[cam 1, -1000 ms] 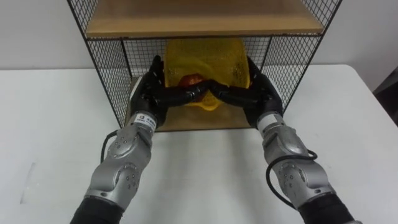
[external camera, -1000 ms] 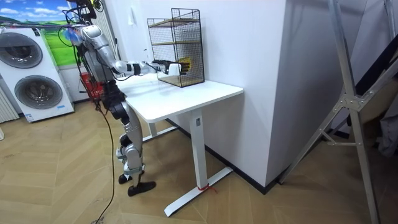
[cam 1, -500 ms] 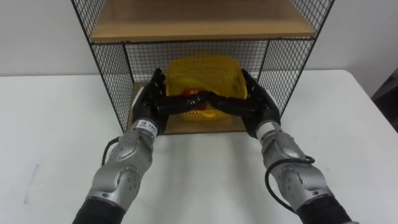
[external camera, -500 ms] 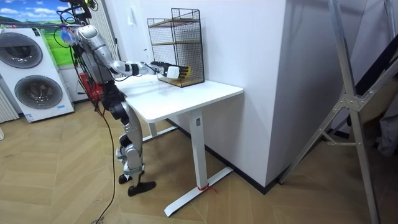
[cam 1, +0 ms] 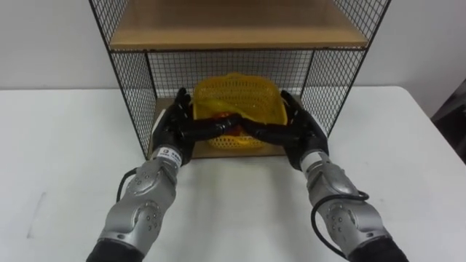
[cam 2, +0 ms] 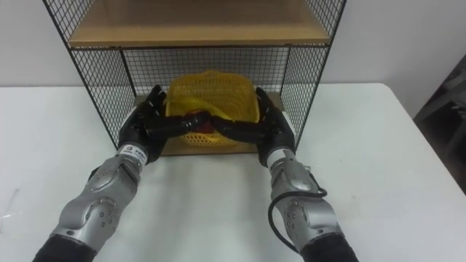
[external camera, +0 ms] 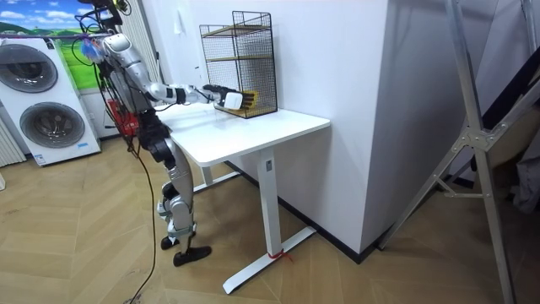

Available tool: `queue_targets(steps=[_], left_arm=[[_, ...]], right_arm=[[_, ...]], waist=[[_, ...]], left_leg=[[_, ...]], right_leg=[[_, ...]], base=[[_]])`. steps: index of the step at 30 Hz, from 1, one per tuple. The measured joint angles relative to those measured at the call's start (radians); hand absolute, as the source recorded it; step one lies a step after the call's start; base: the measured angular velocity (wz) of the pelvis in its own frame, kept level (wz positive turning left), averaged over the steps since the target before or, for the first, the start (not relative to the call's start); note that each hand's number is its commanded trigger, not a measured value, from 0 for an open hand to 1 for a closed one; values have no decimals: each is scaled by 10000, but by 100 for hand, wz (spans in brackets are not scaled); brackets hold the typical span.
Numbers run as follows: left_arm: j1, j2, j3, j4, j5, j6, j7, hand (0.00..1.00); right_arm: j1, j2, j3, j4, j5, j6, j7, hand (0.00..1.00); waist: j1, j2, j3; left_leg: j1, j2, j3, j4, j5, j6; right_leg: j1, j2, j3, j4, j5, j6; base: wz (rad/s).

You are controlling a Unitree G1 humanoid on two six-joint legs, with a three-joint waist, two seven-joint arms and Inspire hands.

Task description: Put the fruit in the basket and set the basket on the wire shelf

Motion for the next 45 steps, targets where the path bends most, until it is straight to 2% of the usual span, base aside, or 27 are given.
queue_targets(steps=[5,10,16,21,27,30,33,36,40,43,45], left_arm=[[473,193,60,-563,-5,-2,68,0],[798,410,202,-750,31,-3,69,0],[867,440,374,-920,260,-5,70,0],[1161,442,538,-1581,345,-6,61,0],[1281,485,674,-1759,349,-6,59,0],[1564,506,708,-2287,506,-6,64,0],[1895,594,704,-3100,737,-60,29,0],[1995,683,704,-3280,755,-152,-156,0],[2533,743,696,-3349,978,-290,-341,0],[3071,743,684,-3406,1168,-290,-506,0],[3304,744,684,-3441,1175,-298,-684,0]], right_arm=[[577,-134,-16,-759,-23,0,220,0],[705,-361,-98,-1044,-28,0,231,0],[832,-429,-476,-1425,-46,0,415,0],[846,-432,-723,-1433,-81,-1,423,0],[1014,-519,-784,-1682,-82,0,451,0],[1384,-557,-793,-2338,-471,-1,534,0],[1605,-571,-792,-2782,-862,-2,582,0],[1671,-573,-792,-2859,-1035,-6,670,0],[1727,-582,-854,-2958,-1337,-6,647,0],[1990,-549,-964,-3400,-2035,-13,583,0],[2238,-540,-980,-3729,-2295,-167,658,0]], waist=[[3,-11,-31],[22,-28,-49],[24,-3,-89],[-30,119,-169],[-27,136,-158],[-73,148,-143],[-127,143,-89],[-179,120,-64],[-280,96,-13],[-304,52,-20],[-296,15,-26]], left_leg=[[6,9,-3,-47,-1,0],[4,12,-4,-166,-1,-2],[11,12,3,-179,-1,-2],[40,13,1,-160,4,-9],[49,25,-1,-215,15,-22],[47,35,-1,-329,13,-26],[28,46,-1,-332,13,-30],[21,55,-4,-332,13,-36],[3,55,18,-337,13,-36],[-58,56,20,-342,12,-37],[-96,57,11,-333,15,-41]], right_leg=[[-12,14,0,14,3,-1],[-41,15,-4,78,4,-3],[-36,26,5,46,5,-5],[-11,38,3,-73,6,-6],[29,49,0,-88,6,-6],[17,71,6,-96,11,-13],[-11,86,9,-92,13,-17],[-12,94,-9,-93,13,-18],[-42,100,9,-81,14,-19],[-121,103,8,-71,13,-19],[-159,99,8,-69,14,-19]], base=[[0],[0],[0],[0],[0],[0],[0],[0],[-1],[0],[0]])
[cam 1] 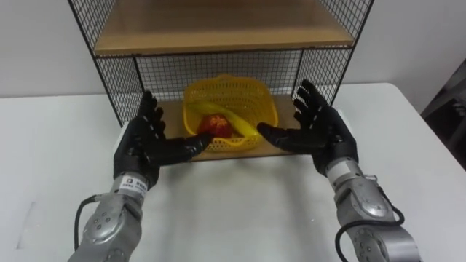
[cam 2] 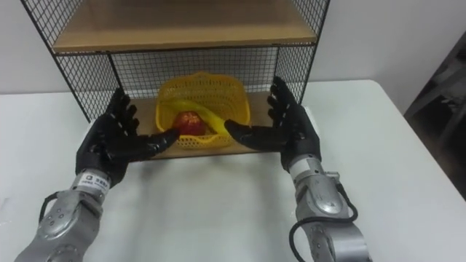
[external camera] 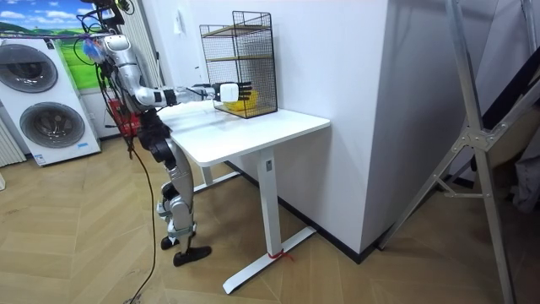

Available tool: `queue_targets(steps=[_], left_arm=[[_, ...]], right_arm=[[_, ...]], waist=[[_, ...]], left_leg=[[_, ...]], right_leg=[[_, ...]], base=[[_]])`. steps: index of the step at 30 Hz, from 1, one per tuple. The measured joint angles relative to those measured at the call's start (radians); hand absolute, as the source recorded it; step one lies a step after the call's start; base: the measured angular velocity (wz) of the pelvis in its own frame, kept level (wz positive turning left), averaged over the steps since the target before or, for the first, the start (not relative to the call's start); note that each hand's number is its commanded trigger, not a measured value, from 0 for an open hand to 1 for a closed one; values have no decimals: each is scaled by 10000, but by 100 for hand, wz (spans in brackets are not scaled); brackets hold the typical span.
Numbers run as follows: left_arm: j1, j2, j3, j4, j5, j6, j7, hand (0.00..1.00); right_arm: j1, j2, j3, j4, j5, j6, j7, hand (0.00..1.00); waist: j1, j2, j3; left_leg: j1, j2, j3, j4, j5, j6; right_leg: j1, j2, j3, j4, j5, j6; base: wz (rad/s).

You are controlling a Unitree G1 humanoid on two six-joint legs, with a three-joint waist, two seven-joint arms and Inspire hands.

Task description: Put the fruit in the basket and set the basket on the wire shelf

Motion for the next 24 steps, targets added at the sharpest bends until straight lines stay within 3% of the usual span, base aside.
queue_targets(steps=[2,10,16,24], left_arm=[[203,-4,-4,-6,14,-127,-219,0],[1071,-122,-215,-684,64,-677,-1040,0],[2019,46,-378,-819,97,-1026,-1426,0],[2219,121,-403,-902,179,-1495,-1878,0]], right_arm=[[283,3,-9,-122,-60,-230,198,0],[1440,177,-14,-1062,-422,-406,783,0],[2139,149,-125,-1486,-646,-840,1247,0],[2669,107,-227,-1541,-1346,-1224,1748,0]], waist=[[8,-61,-20],[20,-106,-43],[-29,-135,-58],[29,-125,-78]], left_leg=[[-18,0,-4,2,3,-3],[-15,5,62,-24,2,-3],[-58,10,40,-19,2,-3],[-220,10,40,-11,6,-11]], right_leg=[[-6,2,4,-15,4,-6],[-24,57,9,-18,11,-17],[-50,53,2,-18,13,-20],[-220,25,10,4,15,-25]], base=[[0],[-2],[0],[0]])
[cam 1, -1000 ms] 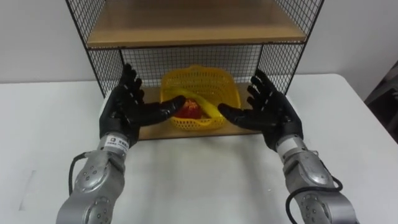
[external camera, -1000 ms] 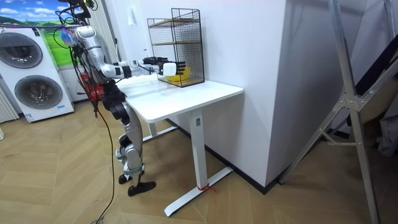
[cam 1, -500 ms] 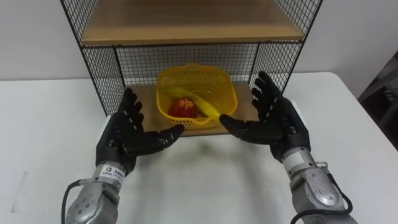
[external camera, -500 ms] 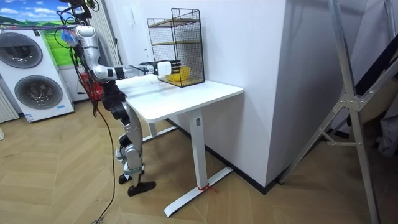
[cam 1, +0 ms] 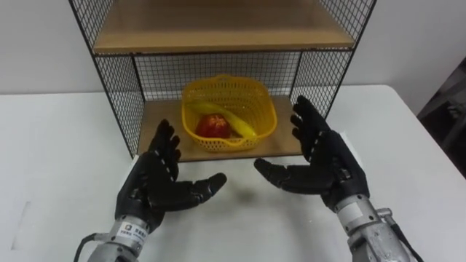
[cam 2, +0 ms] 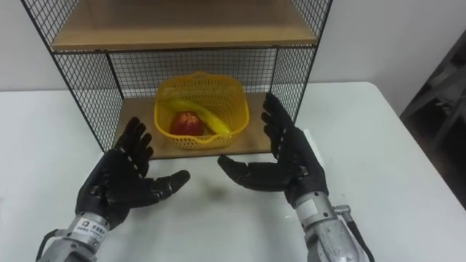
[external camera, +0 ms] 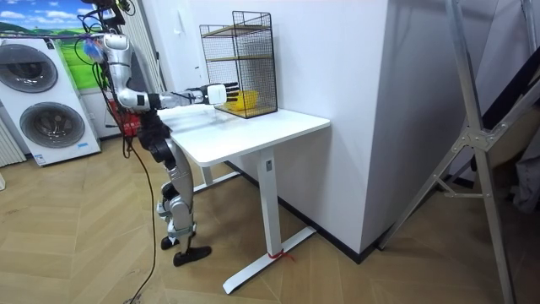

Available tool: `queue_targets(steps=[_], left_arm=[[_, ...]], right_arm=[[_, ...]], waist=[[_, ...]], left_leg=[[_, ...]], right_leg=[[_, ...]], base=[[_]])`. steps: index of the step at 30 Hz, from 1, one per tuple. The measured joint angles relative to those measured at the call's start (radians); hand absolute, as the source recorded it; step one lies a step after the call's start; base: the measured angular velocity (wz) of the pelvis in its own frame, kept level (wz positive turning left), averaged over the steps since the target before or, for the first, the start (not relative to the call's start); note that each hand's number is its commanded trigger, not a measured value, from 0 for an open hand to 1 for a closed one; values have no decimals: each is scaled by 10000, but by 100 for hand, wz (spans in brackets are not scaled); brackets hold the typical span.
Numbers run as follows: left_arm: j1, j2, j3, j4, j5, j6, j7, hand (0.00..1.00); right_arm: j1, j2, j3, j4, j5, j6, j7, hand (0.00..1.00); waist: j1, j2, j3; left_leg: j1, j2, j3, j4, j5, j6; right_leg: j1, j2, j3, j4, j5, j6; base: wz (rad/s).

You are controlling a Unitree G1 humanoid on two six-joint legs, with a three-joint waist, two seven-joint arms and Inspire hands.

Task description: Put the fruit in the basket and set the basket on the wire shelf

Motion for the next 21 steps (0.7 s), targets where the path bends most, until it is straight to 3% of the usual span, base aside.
queue_targets(steps=[4,7,9,19,21], left_arm=[[505,-5,65,-487,62,-298,-122,0],[1104,-2,87,-644,194,-682,-135,0],[1492,-2,205,-691,201,-759,-125,0],[1528,158,681,-1203,273,-1362,847,0],[1481,120,922,-1388,280,-1522,1237,0]], right_arm=[[642,-13,-114,-587,-283,-205,236,0],[1034,-5,-268,-738,-298,-478,316,0],[1336,7,-416,-745,-315,-654,241,0],[1593,-14,-897,-822,-1060,-1172,-1250,0],[1594,-1,-1059,-1148,-1186,-1208,-1725,0]], waist=[[-5,39,31],[28,108,-1],[3,100,-53],[17,125,9],[55,145,-10]], left_leg=[[-21,1,1,-4,0,0],[79,3,77,-35,-1,-1],[143,5,85,-84,7,-14],[105,24,49,-170,45,-73],[41,22,59,-203,50,-76]], right_leg=[[-24,29,62,-16,1,-2],[10,106,260,-16,9,0],[36,113,275,-5,13,-2],[-10,139,198,-27,42,-43],[-103,151,242,-24,42,-43]], base=[[-1],[-9],[-6],[0],[-2]])
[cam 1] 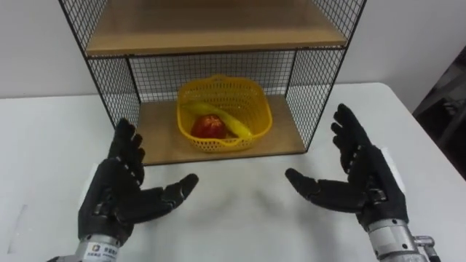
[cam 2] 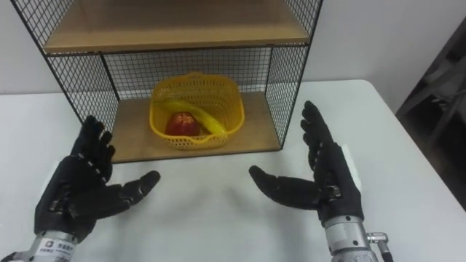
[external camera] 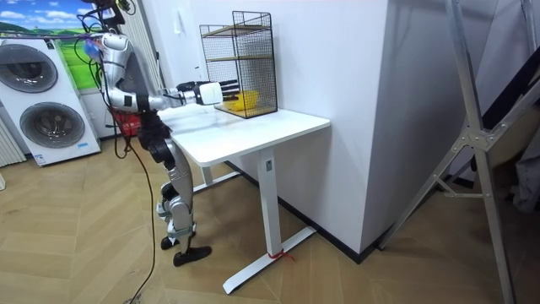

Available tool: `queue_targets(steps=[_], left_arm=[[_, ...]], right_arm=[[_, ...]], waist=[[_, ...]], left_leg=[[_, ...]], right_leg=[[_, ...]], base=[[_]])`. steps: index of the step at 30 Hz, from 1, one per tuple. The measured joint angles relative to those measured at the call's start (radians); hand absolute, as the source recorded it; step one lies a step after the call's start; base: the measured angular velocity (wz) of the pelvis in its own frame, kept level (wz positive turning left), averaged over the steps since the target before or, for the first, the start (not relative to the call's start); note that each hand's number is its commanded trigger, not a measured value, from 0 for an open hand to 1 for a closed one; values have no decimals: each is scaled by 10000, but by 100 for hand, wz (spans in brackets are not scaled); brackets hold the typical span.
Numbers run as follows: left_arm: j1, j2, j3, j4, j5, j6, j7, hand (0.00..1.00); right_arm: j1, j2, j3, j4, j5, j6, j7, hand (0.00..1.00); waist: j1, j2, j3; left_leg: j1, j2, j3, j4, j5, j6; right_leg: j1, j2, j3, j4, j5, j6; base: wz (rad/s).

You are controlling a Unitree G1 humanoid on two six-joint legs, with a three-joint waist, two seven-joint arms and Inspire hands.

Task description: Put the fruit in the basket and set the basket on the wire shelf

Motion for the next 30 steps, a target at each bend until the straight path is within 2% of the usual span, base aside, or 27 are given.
queue_targets(steps=[1,2,5,7,9,11,12,18,25,27,30], left_arm=[[-12,2,27,-2,0,-17,131,0],[-12,-2,120,-7,-5,-31,400,0],[-7,-8,464,-126,-29,-35,1087,0],[-3,-129,851,-343,-10,-99,1534,0],[-4,-290,1467,-621,-3,-406,2099,0],[-6,-314,2370,-806,-9,-847,2744,0],[-7,-316,2584,-825,-9,-902,2888,0],[3,-303,4346,-1055,-134,-1038,4725,0],[3,-305,5217,-1023,-267,-1039,6117,0],[53,-300,5431,-751,-347,-1043,6329,0],[182,-292,5622,272,-528,-1013,6555,0]], right_arm=[[-9,-5,-40,-71,-47,-85,-154,0],[-78,-8,-132,-91,-92,-312,-477,0],[-138,-10,-586,-90,-243,-467,-1333,0],[-120,-14,-995,-90,-354,-535,-1799,0],[-102,-18,-1446,-95,-515,-611,-2302,0],[-112,-18,-2011,-123,-665,-704,-2969,0],[-114,-21,-2121,-138,-689,-708,-3148,0],[-117,-52,-3647,-184,-531,-921,-5210,0],[73,28,-4209,123,-470,-950,-6637,0],[223,47,-4319,389,-286,-952,-6905,0],[451,177,-4541,1427,123,-848,-7183,0]], waist=[[36,16,-10],[61,41,23],[64,58,56],[125,51,50],[217,36,43],[283,37,40],[290,36,40],[374,60,48],[281,80,27],[297,116,16],[298,125,10]], left_leg=[[-50,-3,2,2,7,-3],[-69,-3,13,10,14,-6],[-75,2,-14,8,20,-14],[-58,5,-13,-2,24,-21],[-48,6,-8,-31,32,-34],[-42,11,-15,-38,37,-40],[-42,12,-17,-38,39,-38],[-91,3,-190,-33,46,-35],[-96,-1,-322,-32,69,-66],[-96,-3,-328,-34,69,-66],[-63,-2,-342,-38,69,-66]], right_leg=[[-48,0,4,0,1,-1],[-76,-1,1,-1,4,-6],[-68,-2,-47,-3,3,-5],[-54,7,-32,-4,3,-6],[-62,14,-12,-3,3,-6],[-56,13,-17,-4,3,-6],[-53,12,-25,-4,3,-6],[-43,-24,-240,-7,2,-5],[-15,-22,-278,-1,2,-4],[-10,-24,-275,0,2,-4],[26,-30,-263,-4,0,-2]], base=[[-4],[0],[4],[-2],[-2],[2],[4],[8],[4],[0],[0]])
